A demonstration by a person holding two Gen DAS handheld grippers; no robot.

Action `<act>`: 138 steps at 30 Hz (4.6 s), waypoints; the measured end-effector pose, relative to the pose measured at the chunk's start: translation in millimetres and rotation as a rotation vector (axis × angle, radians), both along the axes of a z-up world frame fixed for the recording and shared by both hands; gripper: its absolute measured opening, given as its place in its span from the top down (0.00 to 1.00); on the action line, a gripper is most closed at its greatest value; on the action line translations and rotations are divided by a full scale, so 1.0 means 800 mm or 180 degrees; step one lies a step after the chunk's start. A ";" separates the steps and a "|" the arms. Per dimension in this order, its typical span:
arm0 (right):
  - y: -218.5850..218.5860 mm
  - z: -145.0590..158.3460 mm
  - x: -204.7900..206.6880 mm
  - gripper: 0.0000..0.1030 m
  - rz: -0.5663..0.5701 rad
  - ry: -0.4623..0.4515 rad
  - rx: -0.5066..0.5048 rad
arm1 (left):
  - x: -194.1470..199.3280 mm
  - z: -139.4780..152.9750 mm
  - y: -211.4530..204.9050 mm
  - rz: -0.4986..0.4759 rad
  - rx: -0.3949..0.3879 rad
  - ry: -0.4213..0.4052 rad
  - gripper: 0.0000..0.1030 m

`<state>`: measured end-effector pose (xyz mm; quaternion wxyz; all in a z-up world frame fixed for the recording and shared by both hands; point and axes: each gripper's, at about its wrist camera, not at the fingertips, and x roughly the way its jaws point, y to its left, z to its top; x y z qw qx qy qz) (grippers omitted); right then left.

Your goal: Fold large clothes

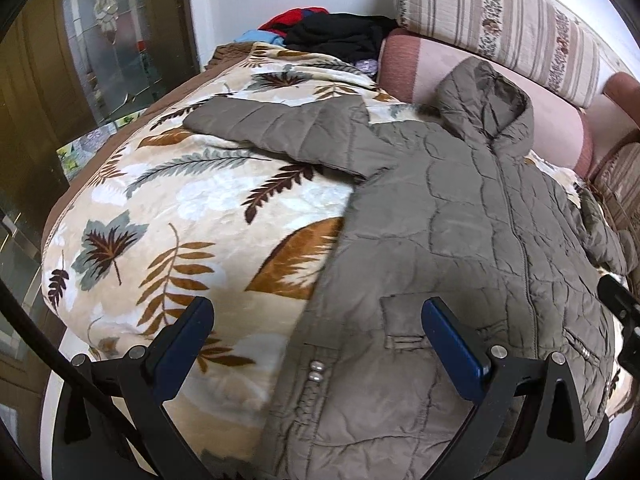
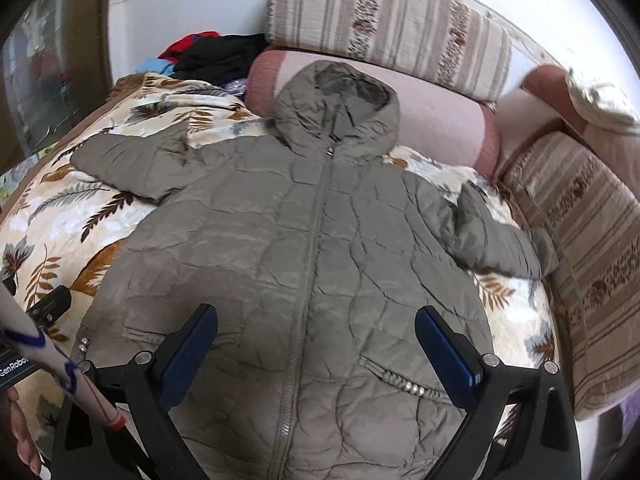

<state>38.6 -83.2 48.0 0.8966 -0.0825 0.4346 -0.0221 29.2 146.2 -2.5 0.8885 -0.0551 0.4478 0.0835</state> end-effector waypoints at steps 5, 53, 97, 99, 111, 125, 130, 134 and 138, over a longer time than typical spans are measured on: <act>0.023 0.015 0.011 0.02 0.0111 -0.0082 -0.0047 | 0.002 -0.002 0.022 0.0118 -0.0016 -0.0008 0.00; 0.044 -0.078 0.103 0.02 -0.0086 0.0552 -0.0048 | 0.335 -0.094 0.434 0.0952 -0.2314 -0.0141 0.19; -0.092 -0.047 0.033 0.03 -0.0611 0.0168 0.0448 | 0.249 0.116 0.030 -0.0977 -0.1209 -0.0420 0.89; -0.112 -0.048 0.024 0.03 -0.0719 0.0162 0.0528 | 0.236 0.109 -0.014 -0.1160 -0.1163 -0.0363 0.89; -0.200 -0.062 -0.010 0.03 -0.1160 0.0189 0.0832 | 0.164 -0.012 -0.172 -0.1597 -0.0461 0.0155 0.72; -0.181 -0.104 0.069 0.11 -0.0671 0.0437 0.1605 | 0.042 0.007 -0.107 -0.1091 -0.0287 -0.0090 0.36; -0.163 -0.149 0.130 0.22 -0.0505 0.0804 0.2192 | 0.024 0.012 -0.066 -0.0756 -0.0216 -0.0243 0.36; -0.140 -0.167 0.166 0.21 -0.0413 0.0881 0.2338 | 0.021 0.008 -0.044 -0.0564 -0.0220 -0.0265 0.36; -0.119 -0.178 0.193 0.22 -0.0391 0.0964 0.2231 | 0.021 0.005 -0.039 -0.0518 -0.0258 -0.0238 0.36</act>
